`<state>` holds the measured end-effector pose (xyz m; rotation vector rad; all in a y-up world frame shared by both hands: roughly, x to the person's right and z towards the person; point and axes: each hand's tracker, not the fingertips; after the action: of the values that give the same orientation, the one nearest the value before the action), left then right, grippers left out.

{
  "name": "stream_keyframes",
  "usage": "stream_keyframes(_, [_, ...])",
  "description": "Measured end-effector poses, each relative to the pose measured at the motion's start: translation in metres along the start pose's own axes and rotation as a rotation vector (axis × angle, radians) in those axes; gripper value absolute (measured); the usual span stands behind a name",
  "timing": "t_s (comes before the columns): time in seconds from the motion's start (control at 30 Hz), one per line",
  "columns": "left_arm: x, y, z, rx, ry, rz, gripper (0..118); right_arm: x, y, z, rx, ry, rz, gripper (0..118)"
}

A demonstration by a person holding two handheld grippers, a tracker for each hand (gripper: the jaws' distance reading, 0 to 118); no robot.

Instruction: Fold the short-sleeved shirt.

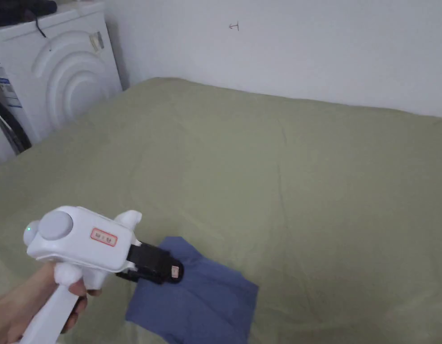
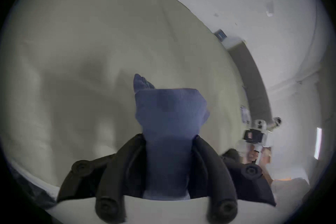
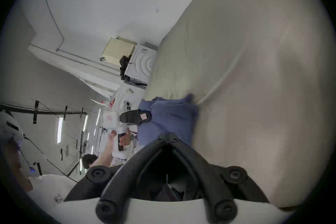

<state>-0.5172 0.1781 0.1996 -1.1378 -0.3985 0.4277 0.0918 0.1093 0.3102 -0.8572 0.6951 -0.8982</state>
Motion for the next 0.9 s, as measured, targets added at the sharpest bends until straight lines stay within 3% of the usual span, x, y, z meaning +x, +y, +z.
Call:
stream_keyframes(0.03, [-0.024,0.012,0.011,0.003,0.076,-0.005,33,0.001,0.000,0.003,0.012,-0.014,0.005,0])
stream_keyframes(0.13, [-0.075,0.045,0.038,-0.011,0.129,0.042,33,0.009,0.001,0.011,0.047,-0.045,-0.006,0])
stream_keyframes(0.3, [-0.093,0.065,0.047,-0.012,0.211,0.078,34,0.023,0.003,0.021,0.086,-0.106,-0.047,0])
stream_keyframes(0.33, [-0.095,0.067,0.047,-0.013,0.201,0.081,45,0.024,0.004,0.021,0.085,-0.110,-0.047,0])
stream_keyframes(0.37, [-0.095,0.068,0.046,-0.016,0.200,0.088,73,0.024,0.005,0.022,0.082,-0.116,-0.045,0])
stream_keyframes(0.4, [-0.094,0.067,0.044,0.000,0.210,0.096,73,0.024,0.007,0.022,0.080,-0.123,-0.041,0])
stream_keyframes(0.43, [-0.090,0.064,0.047,0.025,0.241,0.093,83,0.025,0.009,0.022,0.076,-0.124,-0.039,0])
stream_keyframes(0.47, [-0.087,0.061,0.048,0.047,0.238,0.094,111,0.025,0.011,0.023,0.074,-0.126,-0.036,0])
stream_keyframes(0.5, [-0.082,0.059,0.053,0.103,0.231,0.094,118,0.023,0.013,0.023,0.074,-0.132,-0.027,0])
stream_keyframes(0.6, [-0.059,0.049,0.065,0.126,0.244,0.107,118,0.014,0.018,0.026,0.074,-0.119,0.008,0])
stream_keyframes(0.77, [0.012,0.032,0.066,0.159,0.172,-0.004,118,-0.013,0.027,0.040,0.086,-0.134,0.111,0])
stream_keyframes(0.8, [0.035,0.024,0.064,0.195,0.151,-0.044,115,-0.022,0.030,0.044,0.098,-0.152,0.144,0])
stream_keyframes(0.83, [0.035,0.026,0.059,0.211,0.067,-0.083,100,-0.033,0.034,0.048,0.111,-0.174,0.187,0])
stream_keyframes(0.87, [0.058,0.020,0.056,0.231,0.032,-0.095,46,-0.045,0.037,0.053,0.126,-0.209,0.245,0])
stream_keyframes(0.9, [0.085,0.013,0.048,0.267,0.016,-0.117,1,-0.061,0.040,0.057,0.143,-0.252,0.316,0])
